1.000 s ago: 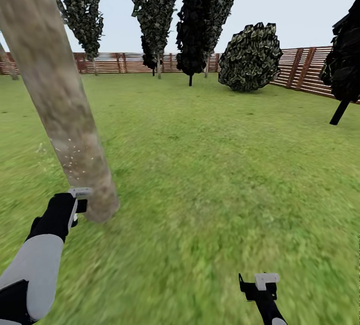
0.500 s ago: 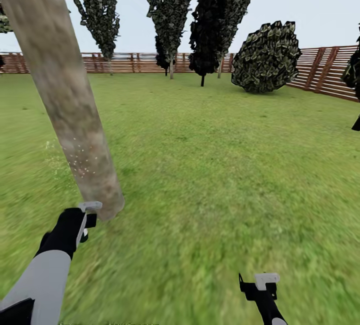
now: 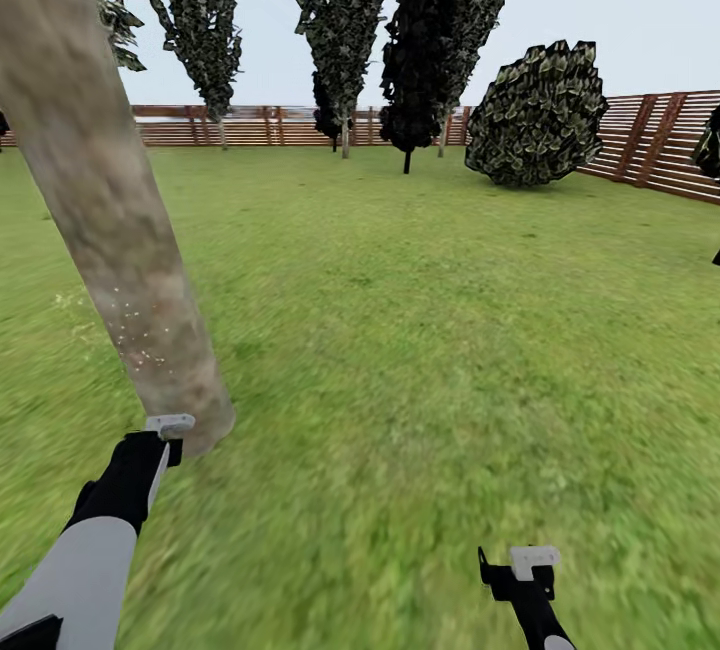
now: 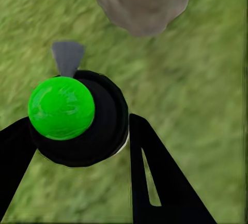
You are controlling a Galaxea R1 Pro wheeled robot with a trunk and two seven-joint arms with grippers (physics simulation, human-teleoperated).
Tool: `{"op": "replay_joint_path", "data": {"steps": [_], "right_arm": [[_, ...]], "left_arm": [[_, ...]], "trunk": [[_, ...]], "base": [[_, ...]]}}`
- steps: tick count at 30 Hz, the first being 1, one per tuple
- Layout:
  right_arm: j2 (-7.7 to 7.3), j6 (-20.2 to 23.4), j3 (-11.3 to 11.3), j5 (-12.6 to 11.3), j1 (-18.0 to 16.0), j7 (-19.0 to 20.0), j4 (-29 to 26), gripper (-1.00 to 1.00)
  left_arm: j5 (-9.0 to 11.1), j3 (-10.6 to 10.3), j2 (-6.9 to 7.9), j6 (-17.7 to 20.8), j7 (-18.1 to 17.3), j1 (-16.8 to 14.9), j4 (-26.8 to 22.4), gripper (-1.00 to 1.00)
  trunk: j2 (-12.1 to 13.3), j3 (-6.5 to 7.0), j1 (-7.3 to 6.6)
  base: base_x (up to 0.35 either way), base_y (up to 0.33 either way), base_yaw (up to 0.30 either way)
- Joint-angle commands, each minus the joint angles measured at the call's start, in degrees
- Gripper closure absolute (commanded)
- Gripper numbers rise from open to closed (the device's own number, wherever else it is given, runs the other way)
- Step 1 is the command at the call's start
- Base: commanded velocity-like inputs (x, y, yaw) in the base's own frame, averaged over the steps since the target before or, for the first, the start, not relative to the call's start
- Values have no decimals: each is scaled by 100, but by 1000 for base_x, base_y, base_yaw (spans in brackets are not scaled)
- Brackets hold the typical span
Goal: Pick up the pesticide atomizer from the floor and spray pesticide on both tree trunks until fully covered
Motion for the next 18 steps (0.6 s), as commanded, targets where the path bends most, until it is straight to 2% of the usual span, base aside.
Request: {"op": "replay_joint_path", "data": {"steps": [1,6,13,16,18], "right_arm": [[-1,-6,48,6,-3,-48,3,-100],[-2,-6,48,6,-3,-49,3,-100],[-2,-4,48,12,-3,-47,3,-100],[-2,-6,48,14,-3,-47,3,-100],[-2,-6,48,14,-3,-47,3,-100]], "left_arm": [[11,2,-4,21,14,27,-23,100],[20,3,-6,23,15,77,-51,100],[36,2,-13,54,-11,79,-51,100],[33,-43,-39,60,-18,79,-51,100],[30,-49,-57,59,-20,79,-51,100]], "trunk": [[-2,-5,2],[-2,-5,2],[-2,-5,2],[-2,-5,2],[-2,-5,2]], "base": [[270,-167,126],[69,-163,257],[9,-12,277],[177,-116,236],[233,-160,40]]}}
